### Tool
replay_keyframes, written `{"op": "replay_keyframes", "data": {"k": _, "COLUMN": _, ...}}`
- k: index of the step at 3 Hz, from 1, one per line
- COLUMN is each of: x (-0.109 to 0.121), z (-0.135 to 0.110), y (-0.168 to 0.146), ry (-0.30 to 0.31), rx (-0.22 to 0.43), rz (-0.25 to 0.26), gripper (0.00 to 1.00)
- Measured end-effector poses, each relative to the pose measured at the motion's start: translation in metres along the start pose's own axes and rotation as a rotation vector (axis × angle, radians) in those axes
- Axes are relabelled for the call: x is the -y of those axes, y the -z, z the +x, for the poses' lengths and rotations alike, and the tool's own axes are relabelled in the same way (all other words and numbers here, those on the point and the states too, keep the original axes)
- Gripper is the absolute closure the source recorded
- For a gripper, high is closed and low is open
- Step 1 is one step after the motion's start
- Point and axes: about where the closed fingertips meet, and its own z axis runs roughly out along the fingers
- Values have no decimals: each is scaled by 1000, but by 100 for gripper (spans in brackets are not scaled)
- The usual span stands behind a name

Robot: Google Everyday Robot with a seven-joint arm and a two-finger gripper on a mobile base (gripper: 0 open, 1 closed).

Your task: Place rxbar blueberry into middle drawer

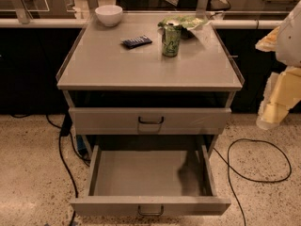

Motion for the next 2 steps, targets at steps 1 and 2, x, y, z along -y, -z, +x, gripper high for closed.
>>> {"op": "replay_keyframes", "data": {"k": 1, "x": 0, "z": -1, "y": 0, "ry": 1, "rx": 1, "rz": 2, "gripper": 0}}
{"op": "replay_keyframes", "data": {"k": 2, "x": 1, "z": -34, "y": -1, "ry": 81, "rx": 12, "rz": 9, "gripper": 0}}
